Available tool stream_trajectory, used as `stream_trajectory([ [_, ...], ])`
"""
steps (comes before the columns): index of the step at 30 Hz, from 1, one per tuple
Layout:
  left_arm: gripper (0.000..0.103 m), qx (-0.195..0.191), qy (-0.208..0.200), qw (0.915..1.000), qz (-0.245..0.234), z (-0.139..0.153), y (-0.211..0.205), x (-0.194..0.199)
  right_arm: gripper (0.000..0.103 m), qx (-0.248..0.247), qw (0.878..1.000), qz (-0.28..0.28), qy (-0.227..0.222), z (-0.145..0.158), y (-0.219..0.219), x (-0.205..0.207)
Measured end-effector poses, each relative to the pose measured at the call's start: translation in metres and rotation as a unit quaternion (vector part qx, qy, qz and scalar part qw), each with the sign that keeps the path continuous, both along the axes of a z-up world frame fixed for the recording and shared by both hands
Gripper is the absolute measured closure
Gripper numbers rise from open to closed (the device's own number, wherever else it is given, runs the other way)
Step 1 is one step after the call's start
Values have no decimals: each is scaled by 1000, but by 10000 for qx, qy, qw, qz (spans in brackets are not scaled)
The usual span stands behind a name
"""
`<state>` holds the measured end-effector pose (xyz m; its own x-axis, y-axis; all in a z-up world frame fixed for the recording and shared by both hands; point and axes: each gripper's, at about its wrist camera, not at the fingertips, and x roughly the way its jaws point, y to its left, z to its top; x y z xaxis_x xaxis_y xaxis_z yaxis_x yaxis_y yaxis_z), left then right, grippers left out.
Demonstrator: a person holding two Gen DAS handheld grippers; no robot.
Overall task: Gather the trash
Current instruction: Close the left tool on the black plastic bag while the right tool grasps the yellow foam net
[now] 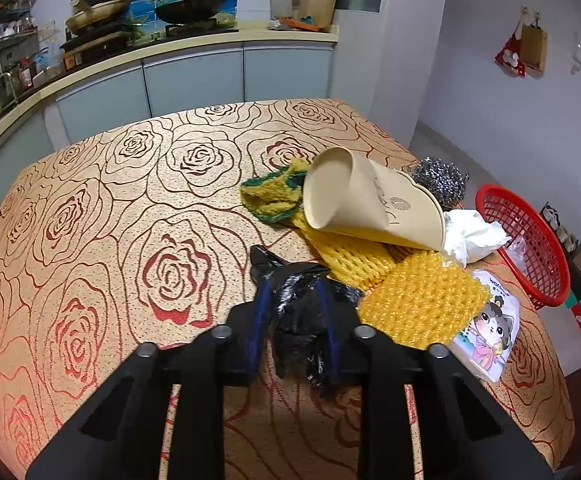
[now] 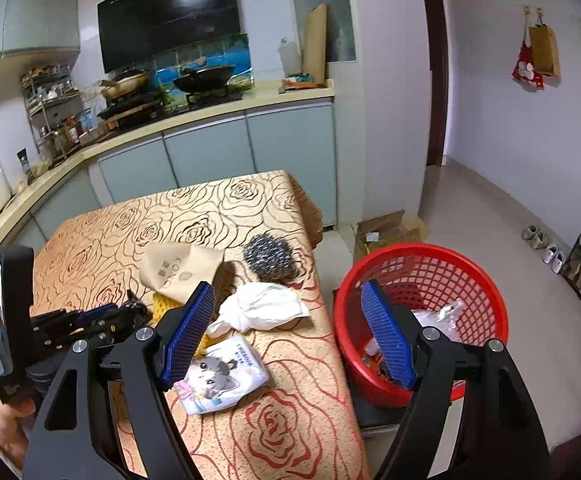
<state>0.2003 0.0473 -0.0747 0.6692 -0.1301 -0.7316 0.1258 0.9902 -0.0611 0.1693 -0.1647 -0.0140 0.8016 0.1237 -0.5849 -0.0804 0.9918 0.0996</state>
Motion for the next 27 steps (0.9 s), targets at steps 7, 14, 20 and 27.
stream_trajectory([
  [7, 89, 29, -158, 9997, 203, 9, 19, -8, 29, -88, 9990, 419, 130, -11, 30, 0],
  [14, 89, 202, -534, 9965, 613, 35, 48, -22, 30, -65, 9959, 847, 318, -26, 66, 6],
  [20, 89, 129, -613, 9945, 840, 43, 72, -30, 22, -209, 9916, 1178, 496, -39, 93, 14],
  [27, 89, 59, -618, 9938, 922, 44, 82, -33, 22, -469, 9871, 1351, 714, -55, 112, 24],
])
